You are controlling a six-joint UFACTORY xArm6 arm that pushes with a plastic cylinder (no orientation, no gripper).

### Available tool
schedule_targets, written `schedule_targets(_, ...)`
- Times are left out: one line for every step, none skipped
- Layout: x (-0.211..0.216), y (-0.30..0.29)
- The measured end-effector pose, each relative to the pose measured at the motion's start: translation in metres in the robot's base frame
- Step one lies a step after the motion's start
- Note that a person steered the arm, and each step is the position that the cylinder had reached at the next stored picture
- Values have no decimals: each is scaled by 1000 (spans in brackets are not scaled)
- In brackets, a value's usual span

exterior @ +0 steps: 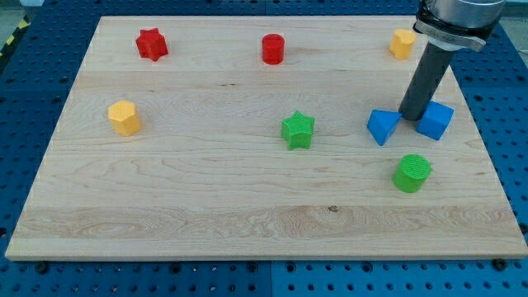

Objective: Move the blue triangle below the green star

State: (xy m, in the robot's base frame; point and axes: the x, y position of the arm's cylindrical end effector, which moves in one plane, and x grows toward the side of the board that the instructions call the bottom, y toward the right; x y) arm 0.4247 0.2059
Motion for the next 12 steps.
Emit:
schedule_targets(0,0)
schedule_targets(-16,-8)
schedule_targets(-20,-18)
schedule_targets(-6,-20)
schedule_targets(18,-45)
schedule_targets(34,-80)
schedule_targets(37,-90)
schedule_targets(26,-44)
schedule_targets(34,-10)
schedule_targets(67,-22)
schedule_targets(70,-101)
schedule_targets(70,-128)
